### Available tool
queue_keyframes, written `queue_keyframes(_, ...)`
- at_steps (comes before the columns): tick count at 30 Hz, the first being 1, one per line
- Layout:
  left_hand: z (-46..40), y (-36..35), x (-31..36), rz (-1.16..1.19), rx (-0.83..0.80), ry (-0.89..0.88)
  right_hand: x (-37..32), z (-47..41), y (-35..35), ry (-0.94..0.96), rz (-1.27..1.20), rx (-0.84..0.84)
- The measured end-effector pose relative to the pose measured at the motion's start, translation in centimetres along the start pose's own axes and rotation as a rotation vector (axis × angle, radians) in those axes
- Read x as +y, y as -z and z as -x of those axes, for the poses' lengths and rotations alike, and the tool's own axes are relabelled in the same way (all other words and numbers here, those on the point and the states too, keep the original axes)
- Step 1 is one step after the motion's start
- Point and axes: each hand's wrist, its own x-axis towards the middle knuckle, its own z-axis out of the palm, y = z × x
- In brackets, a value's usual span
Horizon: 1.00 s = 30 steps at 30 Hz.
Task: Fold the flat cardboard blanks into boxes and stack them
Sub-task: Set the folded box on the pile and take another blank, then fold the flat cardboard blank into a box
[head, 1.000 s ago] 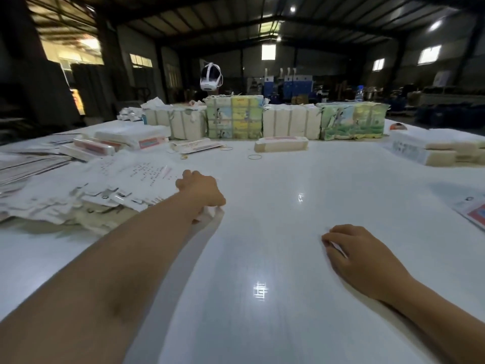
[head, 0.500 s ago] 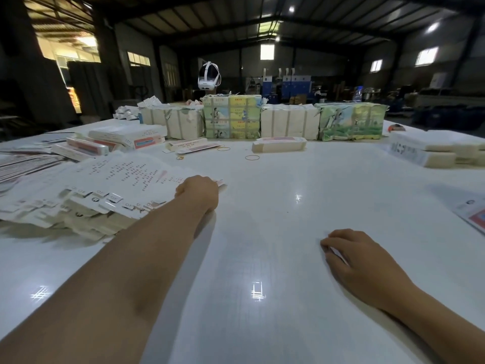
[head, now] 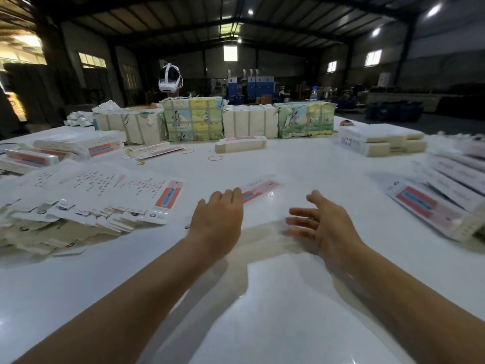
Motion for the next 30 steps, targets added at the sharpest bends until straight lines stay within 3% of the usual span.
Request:
queue_keyframes(2,0.8,0.0,2.1,-0.038,0.020,-0.093,-0.8,0.2,0.4,-0.105,-0.207,0.008)
queue_keyframes(4,1.8,-0.2,3.6,-0.052,0.008,-0.159,-0.9,0.6,0.6,-0.078,-0.232,0.021)
queue_keyframes(7,3.1,-0.7,4.3,-0.014,-0.018,-0.179,-0.6,1.1,0.9,0.012,-0.085,0.055)
queue_keyframes(11,3.4,-0.5,3.9,0.140,-0.032,-0.045,-0.3,1.3,1.1,0.096,0.087,0.028)
queue_keyframes(17,3.0,-0.5,3.1,0.271,0.035,0.055,0.1,1.8,1.1,0.245,0.340,-0.098)
queue_keyframes(21,3.0,-0.4,2.9,0.352,0.103,0.059,0.6,1.8,0.9,0.381,0.517,-0.081)
queue_keyframes(25,3.2,-0.3,3.0,0.283,0.158,0.058,1.1,1.8,0.7,0.295,0.449,-0.126)
queue_keyframes(30,3.3,-0.2,3.0,0.189,0.141,0.028,0.1,1.9,0.8,0.024,-0.031,-0.245)
